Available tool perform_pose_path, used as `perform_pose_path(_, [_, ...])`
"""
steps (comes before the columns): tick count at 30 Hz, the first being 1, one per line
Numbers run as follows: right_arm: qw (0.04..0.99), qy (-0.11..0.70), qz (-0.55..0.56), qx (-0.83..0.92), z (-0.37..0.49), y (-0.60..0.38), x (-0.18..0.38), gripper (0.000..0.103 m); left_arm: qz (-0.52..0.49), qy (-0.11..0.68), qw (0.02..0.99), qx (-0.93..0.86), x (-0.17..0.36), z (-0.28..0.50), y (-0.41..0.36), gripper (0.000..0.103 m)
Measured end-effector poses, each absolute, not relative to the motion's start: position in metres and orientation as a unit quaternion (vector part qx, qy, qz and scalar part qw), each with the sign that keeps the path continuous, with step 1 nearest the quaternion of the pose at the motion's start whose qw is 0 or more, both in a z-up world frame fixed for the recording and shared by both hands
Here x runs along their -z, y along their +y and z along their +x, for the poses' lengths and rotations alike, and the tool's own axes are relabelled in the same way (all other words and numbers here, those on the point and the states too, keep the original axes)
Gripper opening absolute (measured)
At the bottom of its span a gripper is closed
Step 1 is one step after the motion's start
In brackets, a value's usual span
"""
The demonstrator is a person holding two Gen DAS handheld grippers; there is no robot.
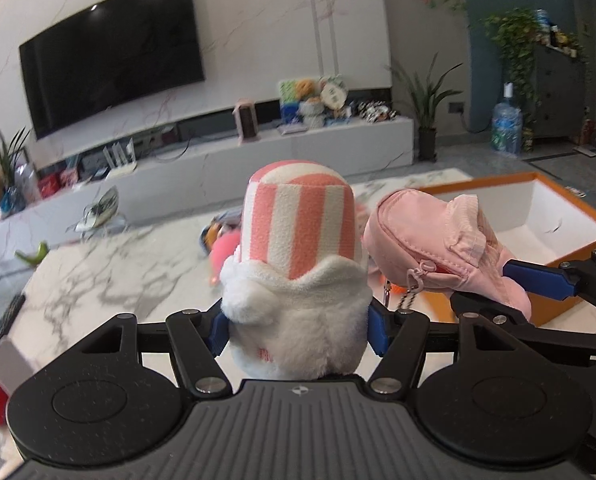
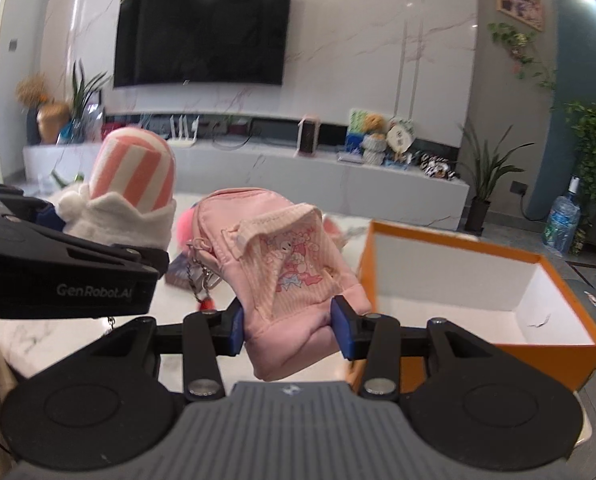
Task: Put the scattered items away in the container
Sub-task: 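Close both tools on their toys and carry them over the orange box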
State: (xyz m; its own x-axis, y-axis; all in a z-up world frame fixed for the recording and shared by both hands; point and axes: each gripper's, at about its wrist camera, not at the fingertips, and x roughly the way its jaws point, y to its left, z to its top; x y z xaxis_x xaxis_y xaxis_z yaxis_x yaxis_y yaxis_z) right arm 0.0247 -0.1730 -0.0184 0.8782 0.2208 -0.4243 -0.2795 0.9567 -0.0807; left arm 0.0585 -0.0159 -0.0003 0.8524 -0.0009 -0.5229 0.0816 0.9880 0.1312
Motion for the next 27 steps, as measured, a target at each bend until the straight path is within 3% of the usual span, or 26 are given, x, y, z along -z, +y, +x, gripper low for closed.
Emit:
perform_pose_path(14, [0.982, 0.186, -0.026, -0.03, 0.067, -0.272, -0.018, 0.046, 0.065, 0.242, 0.96, 0.122, -0.024, 0.115, -0.106, 0.075])
perform_pose_path(27, [0.97, 0.241, -0.014, 0.004, 0.141, -0.328, 0.013, 0.046, 0.086, 0.294, 0.938, 0.162, 0.015, 0.182, -0.167, 0.075])
